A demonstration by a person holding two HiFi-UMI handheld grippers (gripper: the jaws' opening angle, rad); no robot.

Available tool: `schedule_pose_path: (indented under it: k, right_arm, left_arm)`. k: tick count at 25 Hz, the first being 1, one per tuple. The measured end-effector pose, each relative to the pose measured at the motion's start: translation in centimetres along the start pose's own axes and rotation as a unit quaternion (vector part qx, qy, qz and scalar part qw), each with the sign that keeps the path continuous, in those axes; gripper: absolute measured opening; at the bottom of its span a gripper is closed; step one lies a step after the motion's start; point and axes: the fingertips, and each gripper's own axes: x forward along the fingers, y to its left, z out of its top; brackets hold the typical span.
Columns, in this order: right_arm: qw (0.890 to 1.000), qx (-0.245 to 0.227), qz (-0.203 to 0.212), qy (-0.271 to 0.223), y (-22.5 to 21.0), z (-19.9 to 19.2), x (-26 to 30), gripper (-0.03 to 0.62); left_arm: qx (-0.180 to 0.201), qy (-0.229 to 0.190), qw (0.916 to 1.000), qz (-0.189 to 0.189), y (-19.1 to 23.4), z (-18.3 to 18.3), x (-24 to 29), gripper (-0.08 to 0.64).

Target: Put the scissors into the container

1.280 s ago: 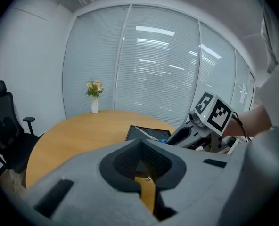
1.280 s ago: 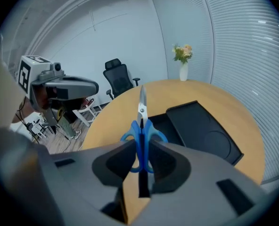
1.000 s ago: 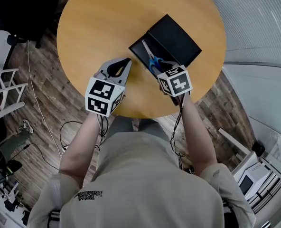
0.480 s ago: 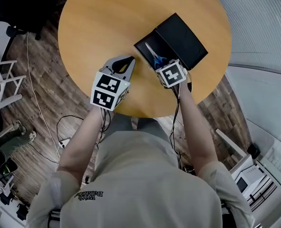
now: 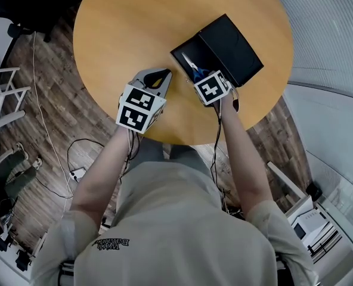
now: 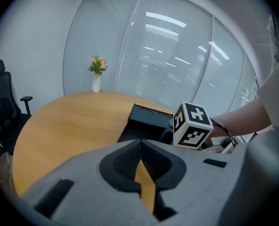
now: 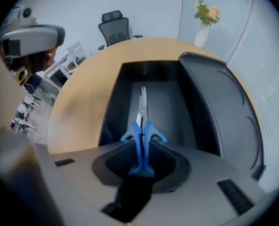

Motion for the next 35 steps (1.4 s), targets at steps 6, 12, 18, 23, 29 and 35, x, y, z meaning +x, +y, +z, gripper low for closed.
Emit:
schedule_pose_path:
  k: [6,12,18,23,29,35]
  right_arm:
    - [1.0,0.008,-0.001,-0.026,-0.1,0.2,-0.8,0.107]
    - [0.997,0.047,-0.004,-0.059,-0.2,-0.1,-3.4,0.107]
    - [0.987,0.063,-0.023,-0.145,-0.7,2.6,-9.5,0.106]
    - [0.97,0.072,-0.045,-0.228,-1.4,4.6,-16.5,0.092]
    - [0.936,0.074,-0.096,-0.331,-2.5,6.9,-25.8,0.077]
    - [0.89,0.083,-0.126,-0.431,-2.0,7.7,-35.3,0.066]
  left_arm:
    - [0.005,-0.001,1.0,0.002,-0.3,0.3,-0.5,0.021]
    - [0.013,-0.016,0.9998,0.007,-1.3,1.4,-1.7,0.021]
    - [0.028,-0.053,0.9981,0.012,-2.2,4.8,-3.9,0.021]
    - [0.085,-0.083,0.9926,0.024,-3.9,8.5,-6.1,0.021]
    - [0.141,-0.132,0.9809,0.02,-6.3,13.6,-9.1,0.021]
    - [0.183,-0.196,0.9632,0.024,-9.0,18.1,-13.3,0.021]
